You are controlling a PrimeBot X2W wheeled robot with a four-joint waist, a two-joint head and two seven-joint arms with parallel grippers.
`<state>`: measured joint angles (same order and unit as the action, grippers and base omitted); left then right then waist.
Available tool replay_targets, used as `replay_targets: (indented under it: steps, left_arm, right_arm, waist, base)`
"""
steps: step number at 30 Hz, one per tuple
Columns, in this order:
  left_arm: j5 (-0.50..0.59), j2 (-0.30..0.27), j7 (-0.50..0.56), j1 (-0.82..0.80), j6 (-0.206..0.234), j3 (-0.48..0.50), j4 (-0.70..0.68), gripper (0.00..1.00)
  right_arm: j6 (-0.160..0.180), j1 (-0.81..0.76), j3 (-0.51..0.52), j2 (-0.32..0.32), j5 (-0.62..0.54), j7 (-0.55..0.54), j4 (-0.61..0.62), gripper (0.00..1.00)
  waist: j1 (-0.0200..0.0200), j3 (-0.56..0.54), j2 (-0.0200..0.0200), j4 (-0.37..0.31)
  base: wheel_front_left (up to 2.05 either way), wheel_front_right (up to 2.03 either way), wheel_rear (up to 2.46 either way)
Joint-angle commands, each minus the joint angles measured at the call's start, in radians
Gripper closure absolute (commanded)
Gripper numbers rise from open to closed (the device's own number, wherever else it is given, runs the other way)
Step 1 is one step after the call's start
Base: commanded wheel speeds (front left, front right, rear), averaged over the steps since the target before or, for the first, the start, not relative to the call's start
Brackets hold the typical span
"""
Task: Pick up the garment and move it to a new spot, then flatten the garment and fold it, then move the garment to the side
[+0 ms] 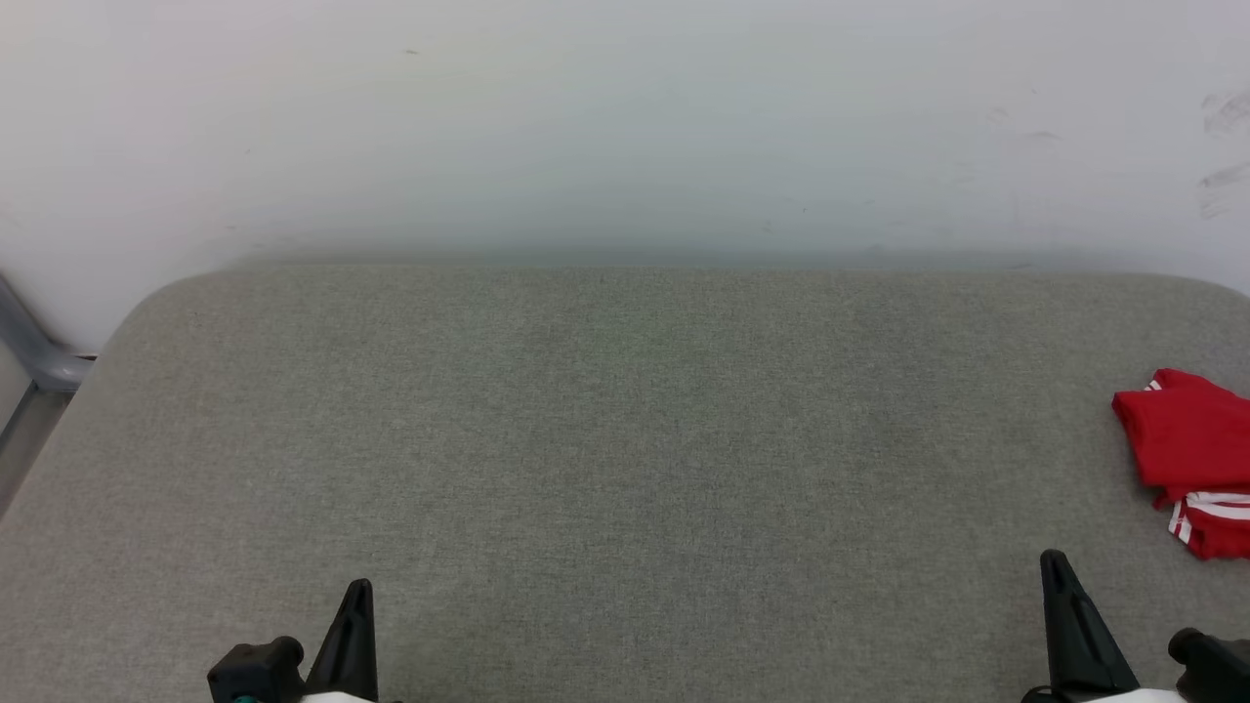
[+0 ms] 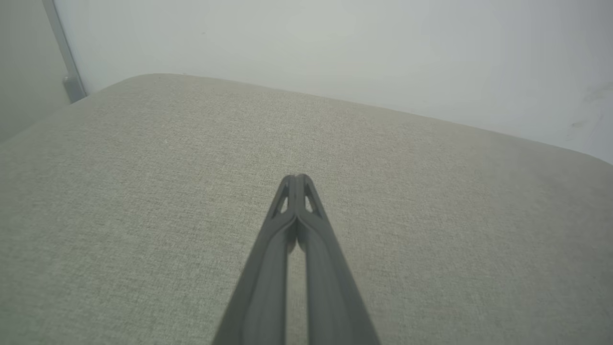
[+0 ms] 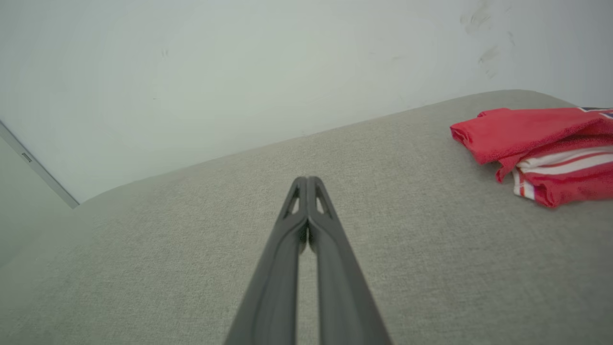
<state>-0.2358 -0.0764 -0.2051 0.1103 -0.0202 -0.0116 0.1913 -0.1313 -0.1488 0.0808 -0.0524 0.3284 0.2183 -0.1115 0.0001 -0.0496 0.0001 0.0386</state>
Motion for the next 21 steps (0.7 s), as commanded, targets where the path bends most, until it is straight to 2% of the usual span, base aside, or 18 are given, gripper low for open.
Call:
replay_targets:
  steps: [1, 21]
  left_arm:
    - [-0.046, 0.002, 0.007, -0.033, -0.007, 0.009, -0.013, 1.00]
    - [-0.399, 0.008, 0.088, -0.083, -0.035, 0.038, 0.001, 1.00]
  right_arm:
    - [0.000, 0.033, 0.001, -0.003, 0.044, -0.009, 0.009, 1.00]
    - [0.000, 0.095, 0.005, -0.006, 0.378, -0.090, -0.028, 1.00]
  waist:
    - [0.0000, 0.001, -0.0001, 0.000]
    - [0.0000, 0.010, -0.0001, -0.007]
  base:
    - [0.00, 0.00, 0.00]
    - [0.00, 0.00, 0.00]
